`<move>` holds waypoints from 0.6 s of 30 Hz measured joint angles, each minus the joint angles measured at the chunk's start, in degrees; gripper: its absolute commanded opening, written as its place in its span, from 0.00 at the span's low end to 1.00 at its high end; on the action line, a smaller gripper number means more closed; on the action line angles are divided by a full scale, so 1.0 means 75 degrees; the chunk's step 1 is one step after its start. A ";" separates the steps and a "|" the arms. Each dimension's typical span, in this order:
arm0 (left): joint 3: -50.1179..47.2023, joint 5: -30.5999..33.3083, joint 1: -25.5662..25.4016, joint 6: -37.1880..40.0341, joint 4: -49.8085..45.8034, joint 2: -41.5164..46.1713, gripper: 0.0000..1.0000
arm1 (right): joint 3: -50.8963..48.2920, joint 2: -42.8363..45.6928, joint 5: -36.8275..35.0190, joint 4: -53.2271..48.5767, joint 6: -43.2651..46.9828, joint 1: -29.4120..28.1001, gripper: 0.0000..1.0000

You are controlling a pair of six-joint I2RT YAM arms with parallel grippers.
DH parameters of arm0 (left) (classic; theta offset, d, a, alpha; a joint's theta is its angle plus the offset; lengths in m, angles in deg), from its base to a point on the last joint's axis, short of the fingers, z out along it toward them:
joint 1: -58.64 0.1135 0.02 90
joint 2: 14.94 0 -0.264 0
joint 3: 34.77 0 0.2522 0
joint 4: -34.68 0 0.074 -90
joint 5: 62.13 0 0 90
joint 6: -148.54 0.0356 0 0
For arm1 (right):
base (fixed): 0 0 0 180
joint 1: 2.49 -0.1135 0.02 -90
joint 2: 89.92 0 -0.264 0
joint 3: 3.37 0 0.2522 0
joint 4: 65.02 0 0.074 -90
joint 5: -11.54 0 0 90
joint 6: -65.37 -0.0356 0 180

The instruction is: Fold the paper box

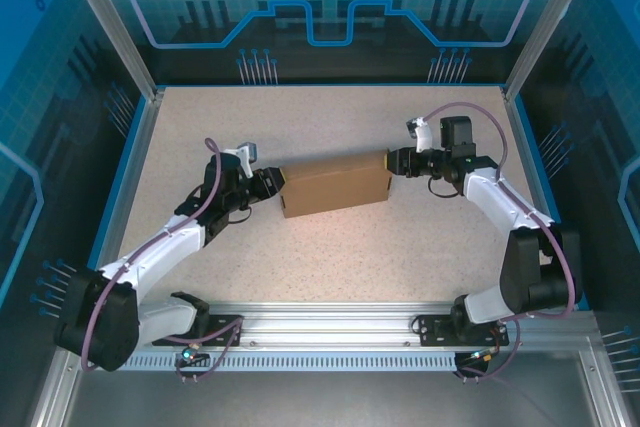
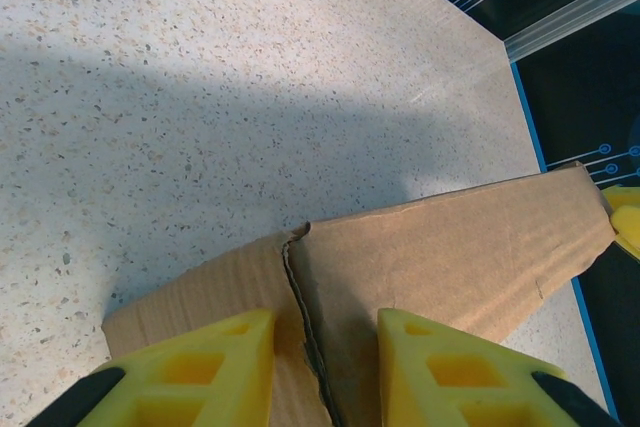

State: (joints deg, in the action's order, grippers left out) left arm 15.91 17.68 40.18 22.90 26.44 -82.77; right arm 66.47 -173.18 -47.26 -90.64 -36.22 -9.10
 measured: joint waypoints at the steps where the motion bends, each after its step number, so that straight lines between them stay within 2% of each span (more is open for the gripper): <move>1: 0.0000 -0.0009 0.0000 0.0000 0.0009 0.0000 0.31 | -0.0015 0.0012 0.0044 0.0020 -0.0038 0.0015 0.37; 11: 0.0685 0.0006 0.0111 0.0000 -0.0388 -0.0507 0.29 | -0.0003 -0.0102 0.0312 0.0460 -0.0737 0.0090 0.31; 18: 0.1641 0.0201 0.0187 0.0047 -0.0918 -0.1288 0.29 | 0.0583 -0.0551 0.0303 0.1037 -0.1049 0.0090 0.29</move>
State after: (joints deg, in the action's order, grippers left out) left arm 28.22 19.19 41.58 23.25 19.56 -92.43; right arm 70.84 -177.31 -44.99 -82.86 -44.09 -8.42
